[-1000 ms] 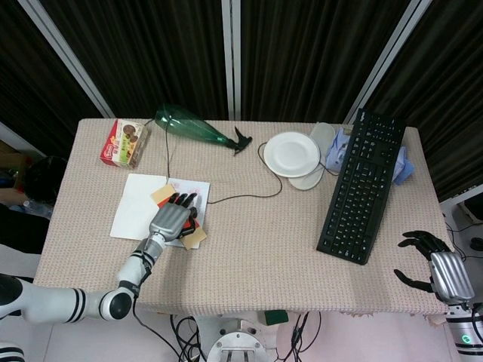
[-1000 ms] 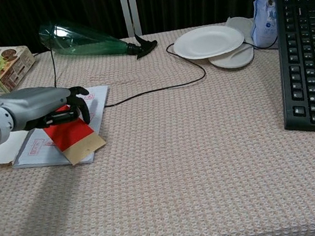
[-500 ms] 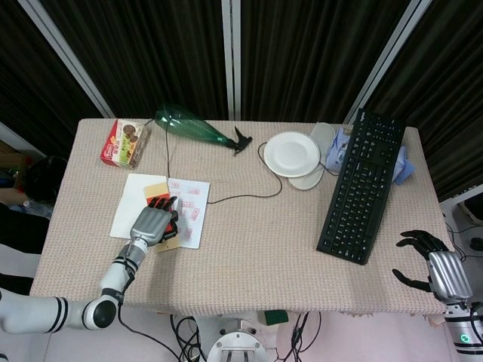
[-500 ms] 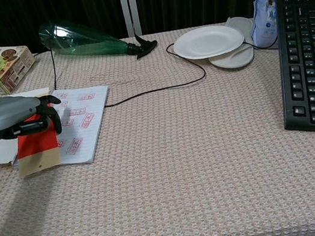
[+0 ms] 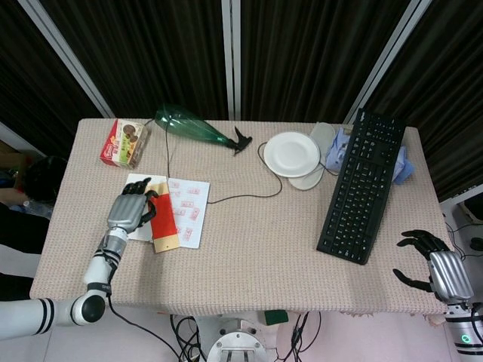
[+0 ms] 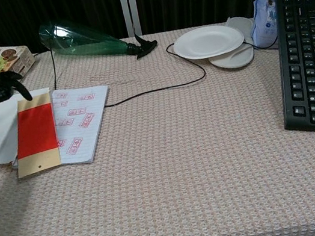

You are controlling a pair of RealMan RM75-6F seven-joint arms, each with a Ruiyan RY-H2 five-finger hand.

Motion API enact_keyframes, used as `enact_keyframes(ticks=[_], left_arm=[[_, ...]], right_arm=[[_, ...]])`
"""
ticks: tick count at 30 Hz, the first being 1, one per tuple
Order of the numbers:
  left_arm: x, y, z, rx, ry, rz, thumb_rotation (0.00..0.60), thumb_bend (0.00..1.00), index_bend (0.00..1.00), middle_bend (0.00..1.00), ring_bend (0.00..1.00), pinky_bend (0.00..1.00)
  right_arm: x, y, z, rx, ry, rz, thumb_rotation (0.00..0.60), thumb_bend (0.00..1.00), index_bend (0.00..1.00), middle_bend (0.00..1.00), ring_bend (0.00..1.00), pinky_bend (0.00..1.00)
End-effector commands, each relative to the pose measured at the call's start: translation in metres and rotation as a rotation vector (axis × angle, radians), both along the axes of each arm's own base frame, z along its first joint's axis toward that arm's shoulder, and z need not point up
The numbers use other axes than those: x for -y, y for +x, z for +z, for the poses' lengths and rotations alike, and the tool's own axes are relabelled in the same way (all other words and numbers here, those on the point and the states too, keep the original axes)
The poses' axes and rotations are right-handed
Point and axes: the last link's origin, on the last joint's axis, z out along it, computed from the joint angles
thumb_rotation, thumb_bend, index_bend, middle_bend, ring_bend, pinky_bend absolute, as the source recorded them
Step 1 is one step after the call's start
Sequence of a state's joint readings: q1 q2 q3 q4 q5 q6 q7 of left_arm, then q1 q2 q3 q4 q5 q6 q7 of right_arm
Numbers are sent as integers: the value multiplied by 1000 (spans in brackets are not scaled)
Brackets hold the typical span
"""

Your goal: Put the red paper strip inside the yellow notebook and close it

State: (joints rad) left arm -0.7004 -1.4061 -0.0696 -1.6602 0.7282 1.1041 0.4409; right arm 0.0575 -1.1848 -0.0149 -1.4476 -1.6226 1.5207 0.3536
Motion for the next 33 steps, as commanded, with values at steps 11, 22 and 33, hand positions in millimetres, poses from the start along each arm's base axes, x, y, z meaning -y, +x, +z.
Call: enact_keyframes(ticks=[11,22,33], left_arm=[[-9,-41,4,-86,10,171,0,710,268,0,0,60],[-18,-16,-13,-59,-4,97,0,717,270,0,0,60],[-24,8,-25,-50,-32,44,0,717,270,0,0,60]], right_arm=[[1,0,-1,0,3,-1,600,124,413,245,192,270],[0,-2,0,-2,1,-12,600,124,413,245,192,269],[1,-4,0,-1,1,-17,600,124,413,245,192,269]])
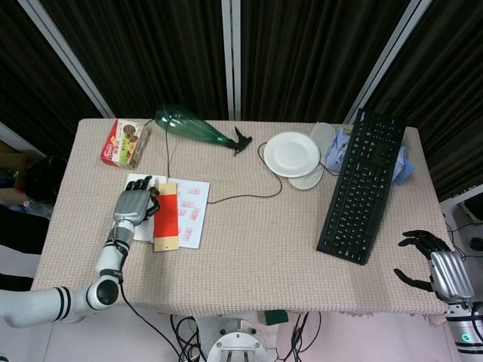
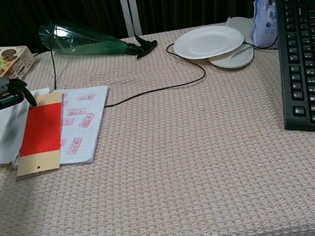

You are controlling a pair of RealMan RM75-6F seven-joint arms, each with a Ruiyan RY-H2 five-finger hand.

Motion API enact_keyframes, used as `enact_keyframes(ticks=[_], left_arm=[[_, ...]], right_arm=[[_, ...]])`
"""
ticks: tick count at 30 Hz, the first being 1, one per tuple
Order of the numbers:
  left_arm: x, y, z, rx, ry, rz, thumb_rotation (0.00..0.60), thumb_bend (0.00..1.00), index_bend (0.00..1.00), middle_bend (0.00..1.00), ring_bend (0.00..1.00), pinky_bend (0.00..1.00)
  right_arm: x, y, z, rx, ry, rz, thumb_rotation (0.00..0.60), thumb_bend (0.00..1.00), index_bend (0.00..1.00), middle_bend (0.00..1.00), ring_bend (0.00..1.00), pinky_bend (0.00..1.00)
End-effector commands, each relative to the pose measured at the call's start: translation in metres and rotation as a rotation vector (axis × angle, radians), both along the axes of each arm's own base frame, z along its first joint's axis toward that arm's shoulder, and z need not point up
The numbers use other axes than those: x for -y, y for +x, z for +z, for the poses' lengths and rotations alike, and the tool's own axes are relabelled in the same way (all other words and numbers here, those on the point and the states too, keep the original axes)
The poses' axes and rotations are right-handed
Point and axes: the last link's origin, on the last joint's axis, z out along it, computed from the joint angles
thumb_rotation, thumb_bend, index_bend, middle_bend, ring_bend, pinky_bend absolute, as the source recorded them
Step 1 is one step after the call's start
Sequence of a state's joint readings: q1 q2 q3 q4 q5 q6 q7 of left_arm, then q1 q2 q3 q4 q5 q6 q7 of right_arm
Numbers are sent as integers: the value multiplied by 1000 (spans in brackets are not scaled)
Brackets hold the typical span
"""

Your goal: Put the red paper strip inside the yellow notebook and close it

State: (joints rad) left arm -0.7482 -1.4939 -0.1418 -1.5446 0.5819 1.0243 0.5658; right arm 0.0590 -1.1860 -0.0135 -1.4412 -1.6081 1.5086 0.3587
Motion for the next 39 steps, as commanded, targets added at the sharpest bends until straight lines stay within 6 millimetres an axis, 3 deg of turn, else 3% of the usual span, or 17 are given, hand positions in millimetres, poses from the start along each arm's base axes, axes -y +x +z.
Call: enact_keyframes(ticks=[1,10,17,23,39], left_arm=[[-1,6,-4,3,-10,-13,0,717,270,0,0,60],[-4,21,-8,6,-17,-45,0,718,270,0,0,60],[1,9,1,-29,1,-32,0,718,270,0,0,60],[2,3,-8,-55,-15,-23,0,718,270,0,0,60],[-3,24,-30,-41,-52,-77,0,719,271,0,0,60]], right_arm=[[0,0,0,0,-1,0,600,124,413,245,192,269],[-3,-2,3,2,-8,-5,600,123,413,245,192,270],[-1,-2,2,4,-4,-2,600,124,413,245,192,270],[0,-2,0,4,1,-1,600,124,413,245,192,270],[-3,-2,2,-1,-7,-8,600,124,413,245,192,269]])
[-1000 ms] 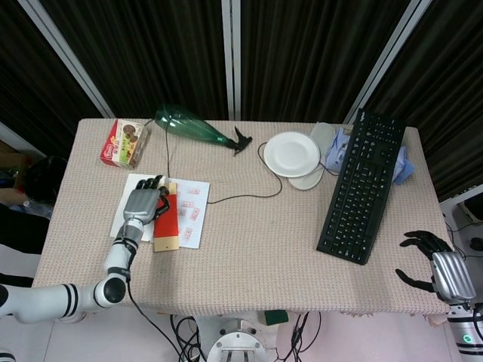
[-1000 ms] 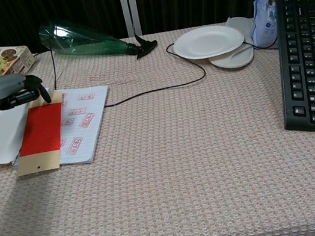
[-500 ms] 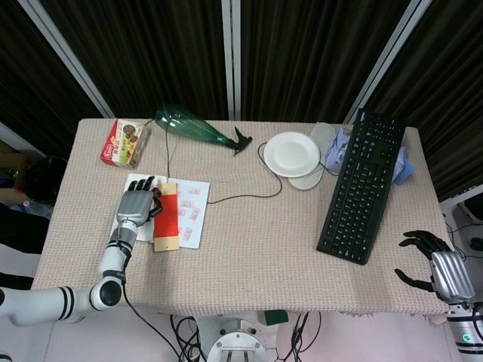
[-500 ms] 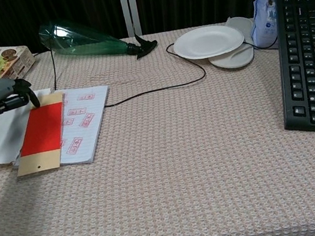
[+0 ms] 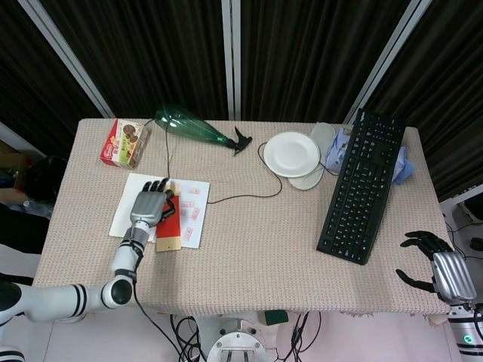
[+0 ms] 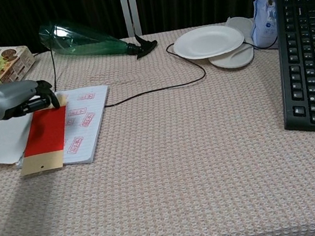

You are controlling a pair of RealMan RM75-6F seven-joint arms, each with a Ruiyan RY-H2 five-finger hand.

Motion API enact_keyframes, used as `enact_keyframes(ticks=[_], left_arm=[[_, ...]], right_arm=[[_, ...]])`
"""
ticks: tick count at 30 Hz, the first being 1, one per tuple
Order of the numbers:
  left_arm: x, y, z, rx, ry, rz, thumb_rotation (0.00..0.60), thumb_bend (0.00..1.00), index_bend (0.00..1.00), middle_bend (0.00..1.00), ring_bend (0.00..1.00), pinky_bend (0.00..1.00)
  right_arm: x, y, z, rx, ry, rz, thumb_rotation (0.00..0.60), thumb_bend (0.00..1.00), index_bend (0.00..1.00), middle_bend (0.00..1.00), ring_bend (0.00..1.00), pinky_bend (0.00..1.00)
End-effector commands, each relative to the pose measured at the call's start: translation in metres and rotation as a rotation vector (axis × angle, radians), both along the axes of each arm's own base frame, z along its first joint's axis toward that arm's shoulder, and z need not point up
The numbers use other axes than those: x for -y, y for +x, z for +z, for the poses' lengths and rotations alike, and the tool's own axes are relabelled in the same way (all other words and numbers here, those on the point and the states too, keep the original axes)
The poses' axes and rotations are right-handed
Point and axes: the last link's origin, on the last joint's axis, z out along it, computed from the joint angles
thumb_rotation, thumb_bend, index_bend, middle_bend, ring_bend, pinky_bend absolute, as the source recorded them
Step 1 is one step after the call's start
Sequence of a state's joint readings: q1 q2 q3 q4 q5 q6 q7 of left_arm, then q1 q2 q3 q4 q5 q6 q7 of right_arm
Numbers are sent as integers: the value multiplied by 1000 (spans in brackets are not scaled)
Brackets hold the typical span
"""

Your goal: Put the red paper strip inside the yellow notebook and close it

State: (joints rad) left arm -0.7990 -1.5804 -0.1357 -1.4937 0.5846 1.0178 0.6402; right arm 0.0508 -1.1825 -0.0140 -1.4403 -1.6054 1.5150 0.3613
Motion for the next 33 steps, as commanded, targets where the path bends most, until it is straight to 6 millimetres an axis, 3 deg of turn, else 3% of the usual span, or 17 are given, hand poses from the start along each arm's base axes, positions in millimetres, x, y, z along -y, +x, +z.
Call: enact_keyframes(ticks=[1,5,10,19,25,33], left_arm=[[-1,3,-3,5,-7,-2,0,719,271,0,0,60],[-1,10,-5,18,-9,-21,0,719,271,0,0,60],[3,13,10,48,29,-41,0,719,271,0,0,60],[6,-19,34,23,83,37,0,720,271,0,0,60],[8,-33,35,9,79,83,0,720,271,0,0,60],[5,-32,25,-10,53,87,0,720,271,0,0,60]], right_arm=[[0,0,0,-1,0,0,600,124,413,245,192,269],[0,1,0,-2,-2,3,600,125,413,245,192,269],[2,2,0,-3,-1,6,600,124,413,245,192,269],[3,3,-2,-1,7,9,600,124,414,245,192,269],[3,2,-2,0,6,9,600,124,413,245,192,269],[2,2,-1,1,4,7,600,124,413,245,192,269]])
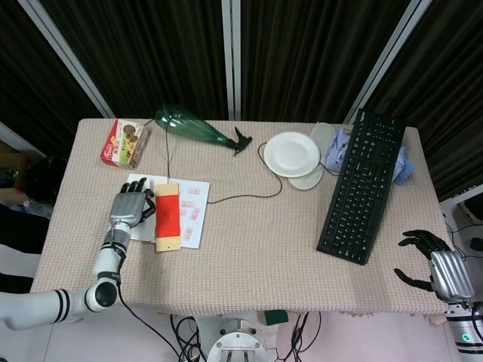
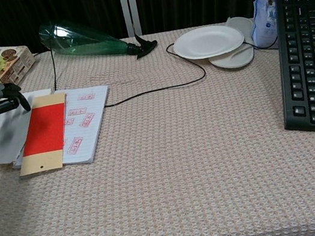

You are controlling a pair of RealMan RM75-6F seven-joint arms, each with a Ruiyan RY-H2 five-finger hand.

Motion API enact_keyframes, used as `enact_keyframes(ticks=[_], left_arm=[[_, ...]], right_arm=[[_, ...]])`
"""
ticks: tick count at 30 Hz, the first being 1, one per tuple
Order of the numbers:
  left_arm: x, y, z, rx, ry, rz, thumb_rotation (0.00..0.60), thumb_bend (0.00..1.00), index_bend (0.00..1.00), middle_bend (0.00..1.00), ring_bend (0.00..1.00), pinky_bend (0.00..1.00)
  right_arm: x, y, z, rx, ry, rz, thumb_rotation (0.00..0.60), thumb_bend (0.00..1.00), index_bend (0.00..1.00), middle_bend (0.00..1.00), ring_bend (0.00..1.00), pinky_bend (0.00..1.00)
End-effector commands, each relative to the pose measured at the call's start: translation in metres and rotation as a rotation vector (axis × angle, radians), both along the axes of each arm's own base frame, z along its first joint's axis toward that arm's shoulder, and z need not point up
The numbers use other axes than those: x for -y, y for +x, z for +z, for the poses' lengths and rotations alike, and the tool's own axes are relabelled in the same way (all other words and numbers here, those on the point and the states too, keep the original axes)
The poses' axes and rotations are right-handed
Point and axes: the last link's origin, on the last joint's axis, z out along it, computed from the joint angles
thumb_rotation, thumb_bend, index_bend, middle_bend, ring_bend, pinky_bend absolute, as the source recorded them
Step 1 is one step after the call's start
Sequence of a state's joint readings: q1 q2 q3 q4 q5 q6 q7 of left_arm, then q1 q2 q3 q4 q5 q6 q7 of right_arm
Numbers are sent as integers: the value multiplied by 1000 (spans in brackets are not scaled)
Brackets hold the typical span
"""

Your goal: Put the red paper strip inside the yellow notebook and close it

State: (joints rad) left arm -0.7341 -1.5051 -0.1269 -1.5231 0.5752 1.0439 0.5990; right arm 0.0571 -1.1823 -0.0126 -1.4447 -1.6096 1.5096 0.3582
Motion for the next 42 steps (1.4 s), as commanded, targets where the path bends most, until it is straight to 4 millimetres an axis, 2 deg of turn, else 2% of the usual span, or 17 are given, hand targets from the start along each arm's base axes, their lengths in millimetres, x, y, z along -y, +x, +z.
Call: enact_keyframes(ticks=[1,25,29,34,37,40,42], left_arm=[[-2,2,-4,-6,-8,-3,0,720,271,0,0,60],[-9,37,-23,38,-49,-75,0,721,271,0,0,60],[-5,43,-19,63,-46,-99,0,721,271,0,0,60],[9,46,-4,95,-24,-140,0,701,268,0,0,60],[24,43,2,80,-45,-189,11,633,240,0,0,61],[40,41,3,40,-85,-242,98,439,178,0,0,60],[51,45,4,34,-113,-278,120,365,151,0,0,60]], right_arm=[[-1,-1,1,0,-3,-3,600,124,413,245,192,269],[-3,-3,3,-1,-11,-14,600,124,413,245,192,269],[-2,-3,3,0,-12,-10,600,124,413,245,192,269],[0,-3,2,1,-6,-8,600,124,413,245,192,269],[1,-4,1,2,-2,-7,600,124,413,245,192,269],[3,-2,1,2,1,2,600,124,413,245,192,269],[4,-2,1,0,1,7,600,124,413,245,192,269]])
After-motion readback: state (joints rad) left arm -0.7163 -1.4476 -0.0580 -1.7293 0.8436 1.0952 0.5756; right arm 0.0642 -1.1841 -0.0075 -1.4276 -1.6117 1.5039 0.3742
